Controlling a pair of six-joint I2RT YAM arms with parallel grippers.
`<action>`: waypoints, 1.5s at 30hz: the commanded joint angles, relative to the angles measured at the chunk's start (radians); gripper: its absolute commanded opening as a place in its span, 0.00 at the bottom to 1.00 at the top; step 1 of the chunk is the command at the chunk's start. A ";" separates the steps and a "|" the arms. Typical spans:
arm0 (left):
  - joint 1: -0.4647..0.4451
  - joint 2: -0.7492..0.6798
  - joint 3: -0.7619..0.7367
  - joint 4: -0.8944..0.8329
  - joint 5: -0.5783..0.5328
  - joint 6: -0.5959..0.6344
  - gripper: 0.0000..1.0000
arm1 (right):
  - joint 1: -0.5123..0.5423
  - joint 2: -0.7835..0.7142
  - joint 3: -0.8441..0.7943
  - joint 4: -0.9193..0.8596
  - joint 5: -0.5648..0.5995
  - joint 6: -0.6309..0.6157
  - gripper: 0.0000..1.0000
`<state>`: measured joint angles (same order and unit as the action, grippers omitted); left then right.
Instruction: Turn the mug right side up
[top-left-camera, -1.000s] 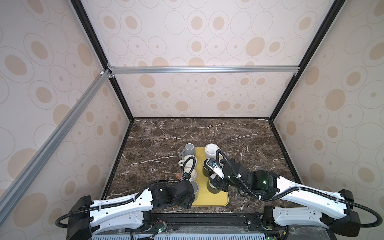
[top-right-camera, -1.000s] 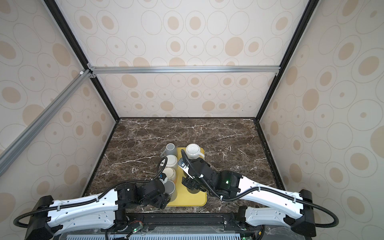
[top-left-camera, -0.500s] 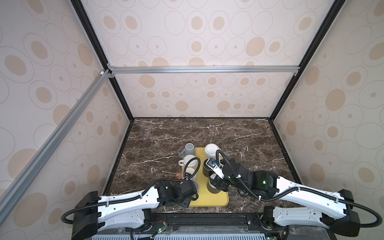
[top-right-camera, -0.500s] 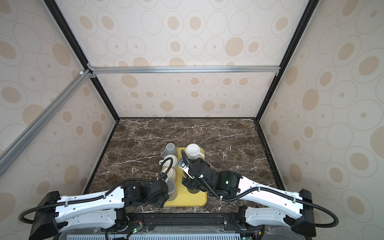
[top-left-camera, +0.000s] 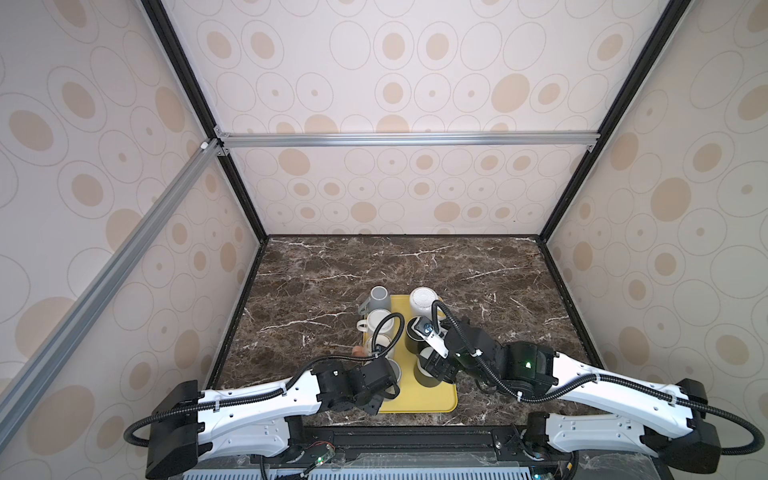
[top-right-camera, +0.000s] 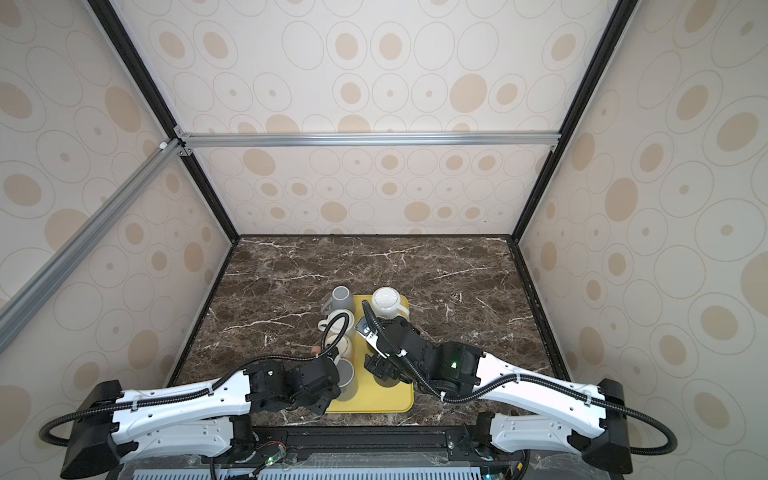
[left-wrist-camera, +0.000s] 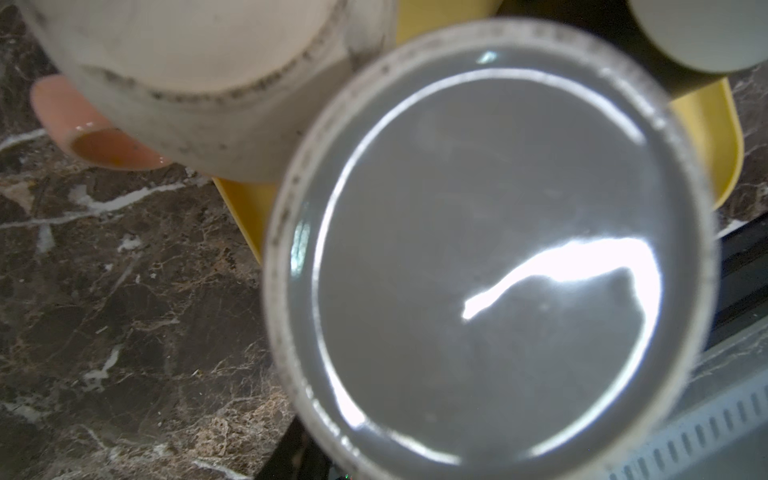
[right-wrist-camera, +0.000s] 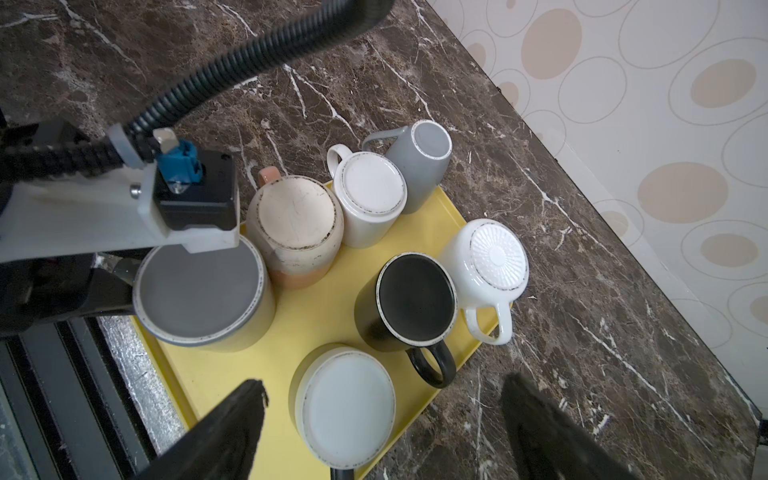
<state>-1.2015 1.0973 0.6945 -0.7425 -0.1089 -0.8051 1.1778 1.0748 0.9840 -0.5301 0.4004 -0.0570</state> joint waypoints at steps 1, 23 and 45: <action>-0.004 0.015 0.021 0.000 -0.015 0.005 0.37 | 0.004 -0.023 -0.015 0.015 0.000 0.001 0.92; -0.006 0.048 0.009 0.011 -0.056 0.017 0.34 | 0.005 -0.036 -0.020 0.018 0.000 0.004 0.92; -0.005 0.039 0.010 0.001 -0.056 0.022 0.14 | 0.004 -0.026 -0.016 0.012 -0.006 0.008 0.92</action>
<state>-1.2064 1.1473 0.6945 -0.7197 -0.1184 -0.7712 1.1778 1.0592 0.9737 -0.5228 0.3965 -0.0566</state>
